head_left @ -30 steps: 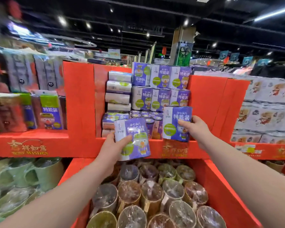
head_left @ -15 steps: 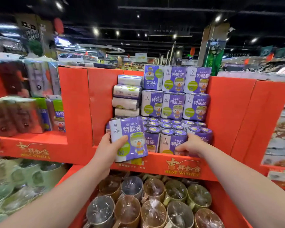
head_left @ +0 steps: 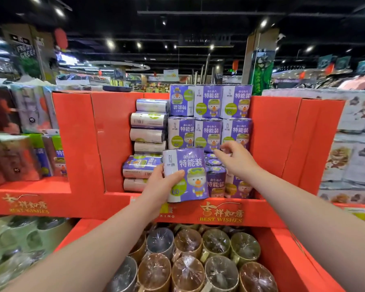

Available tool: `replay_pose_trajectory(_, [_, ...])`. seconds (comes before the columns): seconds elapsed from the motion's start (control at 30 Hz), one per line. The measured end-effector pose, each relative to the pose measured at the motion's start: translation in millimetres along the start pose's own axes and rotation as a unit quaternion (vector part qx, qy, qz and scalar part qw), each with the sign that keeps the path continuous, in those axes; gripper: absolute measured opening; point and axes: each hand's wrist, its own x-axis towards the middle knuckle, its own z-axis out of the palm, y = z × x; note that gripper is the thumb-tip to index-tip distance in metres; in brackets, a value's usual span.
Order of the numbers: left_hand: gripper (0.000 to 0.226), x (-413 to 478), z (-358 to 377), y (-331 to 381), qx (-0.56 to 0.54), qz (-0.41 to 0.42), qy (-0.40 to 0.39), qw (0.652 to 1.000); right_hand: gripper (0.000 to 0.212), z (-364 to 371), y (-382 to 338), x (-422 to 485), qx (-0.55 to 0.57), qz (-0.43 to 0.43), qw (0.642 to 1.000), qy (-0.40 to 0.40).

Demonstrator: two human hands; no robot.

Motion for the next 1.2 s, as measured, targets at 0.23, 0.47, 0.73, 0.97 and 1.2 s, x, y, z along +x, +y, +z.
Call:
replay_pose_trajectory(0.23, [0.044,10,53,2,0.127,0.073,-0.084,0.986,0.068,-54,-32,-4,-0.159,-0.09,0.965,-0.189])
replay_pose_trajectory(0.47, [0.07,43,41,-3,0.646,0.176,-0.024,0.742,0.069,-88,-6,13,-0.314,-0.013,0.933,-0.176])
replay_pose_trajectory(0.73, [0.066,50,36,-22,0.706,0.164,-0.031,0.688,0.058,-43,34,15,-0.413,-0.025,0.888,-0.201])
replay_pose_trajectory(0.97, [0.061,51,36,-25,0.692,0.171,-0.019,0.701,0.066,-25,54,3,-0.493,-0.046,0.851,-0.175])
replay_pose_trajectory(1.2, [0.06,52,37,-26,0.697,0.169,-0.015,0.697,0.067,-16,64,0,-0.488,-0.06,0.865,-0.103])
